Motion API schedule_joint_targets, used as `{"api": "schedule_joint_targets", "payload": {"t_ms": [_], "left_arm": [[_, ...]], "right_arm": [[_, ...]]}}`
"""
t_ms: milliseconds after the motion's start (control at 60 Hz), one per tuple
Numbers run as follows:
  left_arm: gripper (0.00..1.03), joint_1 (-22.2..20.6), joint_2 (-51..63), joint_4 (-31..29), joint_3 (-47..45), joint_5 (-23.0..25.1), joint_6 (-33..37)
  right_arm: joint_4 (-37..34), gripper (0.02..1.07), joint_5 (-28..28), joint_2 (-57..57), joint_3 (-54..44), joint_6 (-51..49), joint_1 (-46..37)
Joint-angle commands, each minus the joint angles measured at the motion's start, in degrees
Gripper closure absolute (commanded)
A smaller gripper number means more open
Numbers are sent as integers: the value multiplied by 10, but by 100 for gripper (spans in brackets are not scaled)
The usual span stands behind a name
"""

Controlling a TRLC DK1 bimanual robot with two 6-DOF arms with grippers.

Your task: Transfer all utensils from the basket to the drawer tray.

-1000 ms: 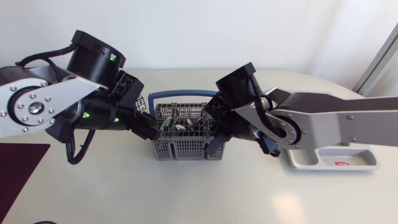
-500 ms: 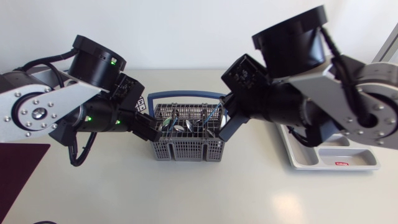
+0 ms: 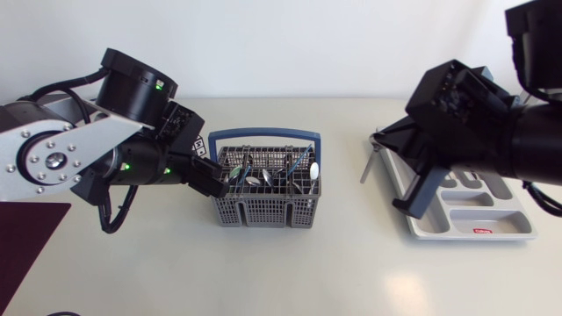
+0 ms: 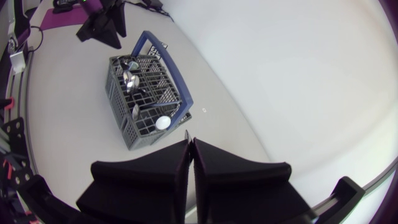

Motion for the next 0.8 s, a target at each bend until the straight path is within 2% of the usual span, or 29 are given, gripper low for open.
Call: {"api": "schedule_joint_targets", "payload": {"t_ms": [0, 133, 383, 567, 783], "left_arm": [[46, -4, 0, 7, -15, -4, 10], [46, -9, 1, 13, -16, -4, 11], [46, -16, 5, 28, -21, -4, 14], [46, -25, 9, 35, -22, -4, 15], [46, -28, 9, 41, -26, -4, 19]], "right_arm": [[-27, 102, -34, -15, -22, -78, -56], [-67, 102, -121, -13, -33, -201, -197], [-68, 102, -172, 16, -65, -403, -378], [-70, 102, -179, 68, -64, -514, -479], [-52, 102, -172, 133, -51, -617, -555]]}}
